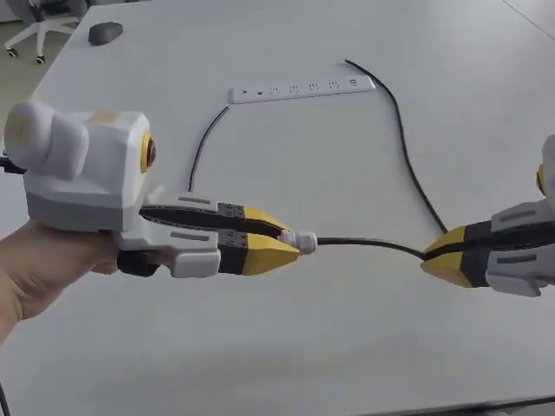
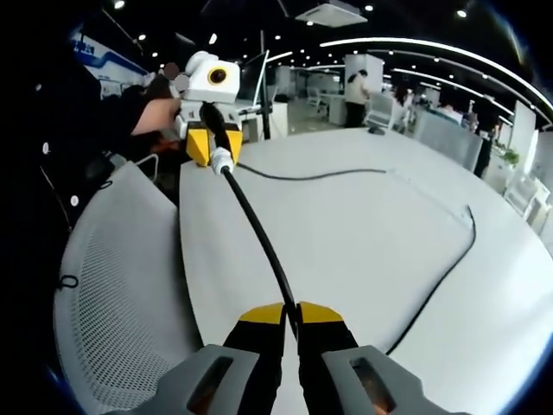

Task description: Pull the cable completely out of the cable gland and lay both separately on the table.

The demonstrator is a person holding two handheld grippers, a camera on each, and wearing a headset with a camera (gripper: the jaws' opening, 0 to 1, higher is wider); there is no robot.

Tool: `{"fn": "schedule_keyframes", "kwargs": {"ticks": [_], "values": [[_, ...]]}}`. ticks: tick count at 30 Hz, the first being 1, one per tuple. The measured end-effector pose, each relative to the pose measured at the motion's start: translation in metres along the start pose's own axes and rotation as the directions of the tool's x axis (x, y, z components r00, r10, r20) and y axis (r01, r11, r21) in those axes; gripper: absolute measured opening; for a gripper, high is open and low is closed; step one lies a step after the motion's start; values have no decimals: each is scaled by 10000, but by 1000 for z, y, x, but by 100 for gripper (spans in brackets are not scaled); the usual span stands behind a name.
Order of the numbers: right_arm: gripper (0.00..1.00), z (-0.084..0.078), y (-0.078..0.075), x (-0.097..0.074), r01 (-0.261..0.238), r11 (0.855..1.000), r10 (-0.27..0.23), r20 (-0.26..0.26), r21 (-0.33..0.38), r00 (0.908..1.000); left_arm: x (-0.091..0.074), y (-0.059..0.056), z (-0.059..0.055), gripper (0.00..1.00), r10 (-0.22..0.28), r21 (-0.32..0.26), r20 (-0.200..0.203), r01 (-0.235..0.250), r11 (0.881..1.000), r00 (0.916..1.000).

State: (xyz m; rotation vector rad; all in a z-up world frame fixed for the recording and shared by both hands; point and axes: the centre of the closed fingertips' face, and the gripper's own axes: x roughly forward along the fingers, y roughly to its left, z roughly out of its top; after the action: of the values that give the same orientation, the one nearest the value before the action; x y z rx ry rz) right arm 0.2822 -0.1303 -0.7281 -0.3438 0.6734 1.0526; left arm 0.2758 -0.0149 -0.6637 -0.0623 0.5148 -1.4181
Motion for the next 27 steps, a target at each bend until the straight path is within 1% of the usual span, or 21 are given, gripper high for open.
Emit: {"fn": "schedule_keyframes", "kwargs": {"ticks": [4,7,10,11,12,15,17,18,19,20,21,22,23,25,26,27], "values": [[0,-5,-3,-1,116,9997,-114,-79,229,9999,4,2,-1,15,86,-8,-30,-86,10000,10000],[0,-6,-3,-3,184,9996,-183,-100,190,9998,6,1,0,15,73,-35,-23,-73,10000,10000],[0,-9,-2,-3,113,9996,-108,-191,264,9998,8,1,1,15,140,51,-20,-140,9999,9999],[0,-10,-1,-4,87,9996,-83,-161,257,9998,9,2,2,14,180,49,14,-180,9998,9998],[0,-10,-2,-4,159,9998,-158,-90,77,9998,9,3,3,14,243,59,62,-244,9997,9997],[1,-10,-1,-6,136,9999,-135,-133,62,9998,11,4,4,14,375,105,137,-376,9992,9992],[1,-7,2,-8,140,9999,-140,-68,-17,9999,11,5,5,14,436,171,201,-439,9989,9988],[2,-3,4,-9,91,10000,-91,106,-13,9999,11,5,6,14,450,145,248,-454,9989,9987],[4,7,7,-9,-65,10000,68,623,-50,9980,12,5,7,14,477,166,249,-481,9987,9986],[7,13,9,-10,-142,9998,131,705,154,9974,13,5,6,14,497,211,202,-501,9985,9986],[9,16,8,-11,-60,10000,57,684,43,9976,14,5,6,14,477,208,193,-481,9986,9987],[9,22,9,-11,0,9997,19,741,-251,9972,16,4,6,14,472,224,199,-476,9986,9987],[7,26,12,-11,-73,9995,97,805,-306,9967,16,4,6,14,475,241,199,-480,9986,9987],[7,39,18,-11,-243,9990,283,1104,-366,9935,18,3,7,14,444,235,240,-450,9987,9987],[7,46,23,-10,-330,9979,392,1144,-556,9927,19,3,7,14,435,248,225,-441,9987,9988],[7,48,24,-9,-350,9974,424,1199,-638,9919,20,2,7,14,417,271,198,-422,9987,9989]]}}
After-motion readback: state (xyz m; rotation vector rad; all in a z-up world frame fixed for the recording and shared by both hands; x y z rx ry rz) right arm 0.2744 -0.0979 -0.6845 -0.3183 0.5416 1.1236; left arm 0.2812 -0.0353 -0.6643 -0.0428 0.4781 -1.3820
